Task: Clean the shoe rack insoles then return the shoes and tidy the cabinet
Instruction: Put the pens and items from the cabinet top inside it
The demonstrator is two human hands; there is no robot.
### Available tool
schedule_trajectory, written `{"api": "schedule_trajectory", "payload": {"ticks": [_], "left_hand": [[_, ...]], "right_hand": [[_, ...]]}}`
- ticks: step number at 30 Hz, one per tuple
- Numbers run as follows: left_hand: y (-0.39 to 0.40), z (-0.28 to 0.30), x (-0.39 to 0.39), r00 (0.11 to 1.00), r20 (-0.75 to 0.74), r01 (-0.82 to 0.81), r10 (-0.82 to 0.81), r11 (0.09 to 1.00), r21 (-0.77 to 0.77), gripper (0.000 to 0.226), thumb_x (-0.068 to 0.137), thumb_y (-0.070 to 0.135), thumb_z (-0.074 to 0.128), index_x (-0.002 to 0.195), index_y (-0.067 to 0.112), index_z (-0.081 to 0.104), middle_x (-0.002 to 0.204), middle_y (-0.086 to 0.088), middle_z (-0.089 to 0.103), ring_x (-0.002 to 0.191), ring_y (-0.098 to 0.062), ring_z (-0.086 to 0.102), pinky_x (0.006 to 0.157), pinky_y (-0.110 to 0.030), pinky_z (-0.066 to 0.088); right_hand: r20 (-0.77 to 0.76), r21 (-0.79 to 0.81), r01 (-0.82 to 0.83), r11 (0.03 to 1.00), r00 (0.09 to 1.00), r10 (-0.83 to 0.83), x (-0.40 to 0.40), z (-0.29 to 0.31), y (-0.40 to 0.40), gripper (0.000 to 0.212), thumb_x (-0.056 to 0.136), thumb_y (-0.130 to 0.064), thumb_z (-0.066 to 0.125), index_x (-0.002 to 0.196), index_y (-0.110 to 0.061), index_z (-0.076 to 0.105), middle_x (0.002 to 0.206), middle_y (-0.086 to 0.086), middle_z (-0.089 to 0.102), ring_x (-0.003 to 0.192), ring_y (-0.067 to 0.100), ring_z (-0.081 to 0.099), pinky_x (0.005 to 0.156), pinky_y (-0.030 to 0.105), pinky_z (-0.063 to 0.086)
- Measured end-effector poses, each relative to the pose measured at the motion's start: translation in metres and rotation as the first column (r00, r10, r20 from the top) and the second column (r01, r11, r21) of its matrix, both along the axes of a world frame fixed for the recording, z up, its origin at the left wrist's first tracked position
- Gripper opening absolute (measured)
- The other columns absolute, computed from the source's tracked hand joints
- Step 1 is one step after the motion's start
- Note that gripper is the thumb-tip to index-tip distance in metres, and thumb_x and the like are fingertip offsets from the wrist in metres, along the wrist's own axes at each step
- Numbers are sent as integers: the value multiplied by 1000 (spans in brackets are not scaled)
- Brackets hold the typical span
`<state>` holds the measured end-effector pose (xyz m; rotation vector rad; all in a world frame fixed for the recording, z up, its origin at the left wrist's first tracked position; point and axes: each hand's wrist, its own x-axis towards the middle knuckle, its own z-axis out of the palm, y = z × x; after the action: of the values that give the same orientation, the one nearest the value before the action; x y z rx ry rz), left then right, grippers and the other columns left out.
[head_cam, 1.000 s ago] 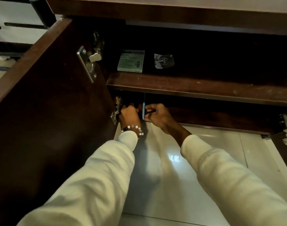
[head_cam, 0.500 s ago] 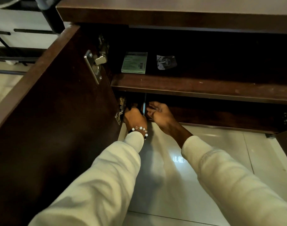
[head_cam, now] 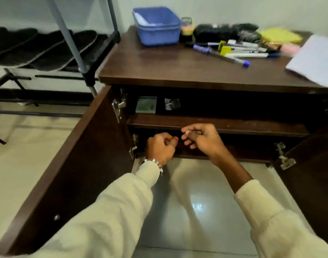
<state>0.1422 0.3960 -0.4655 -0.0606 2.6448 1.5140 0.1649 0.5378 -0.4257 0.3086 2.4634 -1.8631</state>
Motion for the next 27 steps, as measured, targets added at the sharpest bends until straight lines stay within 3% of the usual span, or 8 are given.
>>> {"api": "schedule_trajectory", "payload": {"ticks": [3,6,11,15,17,21,24,27], "left_hand": [[8,58,7,929,-315,199,-194,980,-18,37,82,40,61,63,8,64,50,-8,57,52,-25,57,51,-34,47],[22,127,-5,804,-572,179,-160,984,-24,39,85,36,59,61,6,64,49,-5,56,49,-22,53,54,-32,41],[43,196,-36,756,-655,91,14,988,125,39,90,33,57,65,4,67,56,-8,62,57,-26,58,65,-35,46],[59,215,-52,889,-448,4,95,976,216,36,89,34,60,67,7,70,56,-8,65,54,-25,63,56,-30,52],[64,217,-58,951,-276,-60,139,959,276,32,90,29,60,67,9,70,56,-5,65,41,-17,58,42,-22,47],[69,217,-66,981,-44,-159,188,914,373,25,91,16,60,68,6,65,60,-7,65,31,-9,55,36,-17,43],[74,222,-73,977,145,-207,158,871,446,8,89,7,60,88,-1,64,77,-14,68,45,-19,66,50,-28,58],[80,223,-78,967,240,-197,82,840,506,28,85,6,66,107,-6,56,99,-20,67,78,-32,71,76,-41,60]], "right_hand": [[-176,-1,21,1000,984,-21,9,62,18,14,94,-5,54,99,-5,68,71,5,68,53,14,58,41,21,40],[-312,72,149,986,943,-120,10,118,34,11,88,-10,63,80,-12,72,62,6,69,46,12,57,37,18,38],[-303,317,138,938,952,-38,12,151,53,12,83,-14,66,73,-14,72,49,5,63,36,11,52,37,21,42],[-495,236,336,912,849,-184,-3,173,80,17,84,-24,66,70,-15,70,53,-4,63,42,6,53,45,20,42],[-542,390,434,812,821,-179,-16,180,90,13,83,-27,68,75,-16,70,65,-6,64,58,3,57,59,21,43],[-294,801,296,521,952,-89,-40,179,102,33,86,-37,66,91,-5,69,91,11,67,86,24,60,73,35,47],[-250,844,245,478,967,-54,-46,183,99,33,90,-34,61,97,-4,70,97,15,67,92,29,60,76,36,48],[-284,813,279,511,956,-70,-43,185,92,27,90,-27,60,95,-3,71,95,16,69,91,29,61,78,38,50]]}}
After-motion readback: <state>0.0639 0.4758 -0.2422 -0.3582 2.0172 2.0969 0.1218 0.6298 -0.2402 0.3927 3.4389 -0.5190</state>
